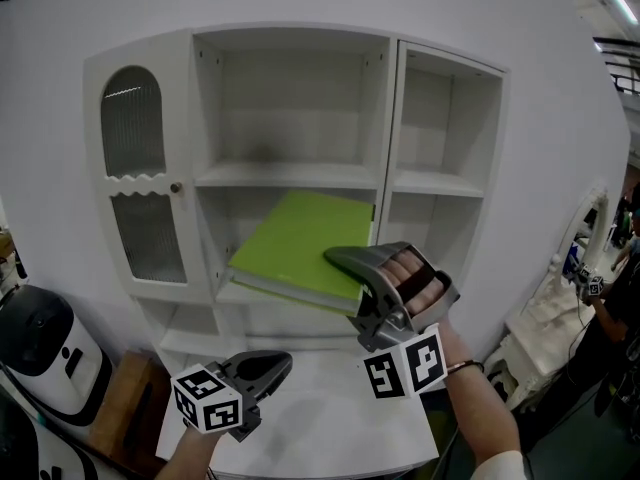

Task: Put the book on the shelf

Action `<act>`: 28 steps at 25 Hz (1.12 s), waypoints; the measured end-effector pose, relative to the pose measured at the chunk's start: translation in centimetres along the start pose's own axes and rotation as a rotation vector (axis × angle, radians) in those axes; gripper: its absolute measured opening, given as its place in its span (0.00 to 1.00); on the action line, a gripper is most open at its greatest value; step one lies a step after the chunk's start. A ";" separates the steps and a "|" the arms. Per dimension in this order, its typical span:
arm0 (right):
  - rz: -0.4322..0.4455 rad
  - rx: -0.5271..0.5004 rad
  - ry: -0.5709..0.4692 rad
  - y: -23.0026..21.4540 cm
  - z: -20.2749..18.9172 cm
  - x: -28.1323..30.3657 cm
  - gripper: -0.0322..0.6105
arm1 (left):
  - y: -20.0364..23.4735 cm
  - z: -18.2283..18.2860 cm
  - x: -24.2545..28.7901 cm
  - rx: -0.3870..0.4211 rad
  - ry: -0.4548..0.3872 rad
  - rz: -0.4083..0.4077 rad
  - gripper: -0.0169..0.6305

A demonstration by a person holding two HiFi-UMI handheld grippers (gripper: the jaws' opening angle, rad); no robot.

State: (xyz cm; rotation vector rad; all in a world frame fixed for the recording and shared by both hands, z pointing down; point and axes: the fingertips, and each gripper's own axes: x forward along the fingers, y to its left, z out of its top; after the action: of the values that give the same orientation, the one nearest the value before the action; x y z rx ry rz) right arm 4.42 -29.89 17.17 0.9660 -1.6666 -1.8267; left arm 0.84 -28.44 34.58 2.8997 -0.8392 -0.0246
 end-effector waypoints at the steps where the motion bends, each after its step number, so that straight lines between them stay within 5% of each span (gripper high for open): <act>1: -0.002 0.003 0.001 -0.3 0.0 0.4 0.27 | 0.3 0.1 -0.1 0.001 0.001 0.001 0.04; 28: 0.050 -0.011 0.061 -3.0 -3.6 13.0 0.27 | 7.1 -0.6 -1.0 -0.021 0.015 -0.010 0.04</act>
State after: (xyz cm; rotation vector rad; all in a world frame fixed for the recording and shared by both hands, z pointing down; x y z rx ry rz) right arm -0.75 -41.55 11.85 0.9578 -1.6274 -1.7549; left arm -3.69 -33.79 36.06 2.8813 -0.8164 -0.0122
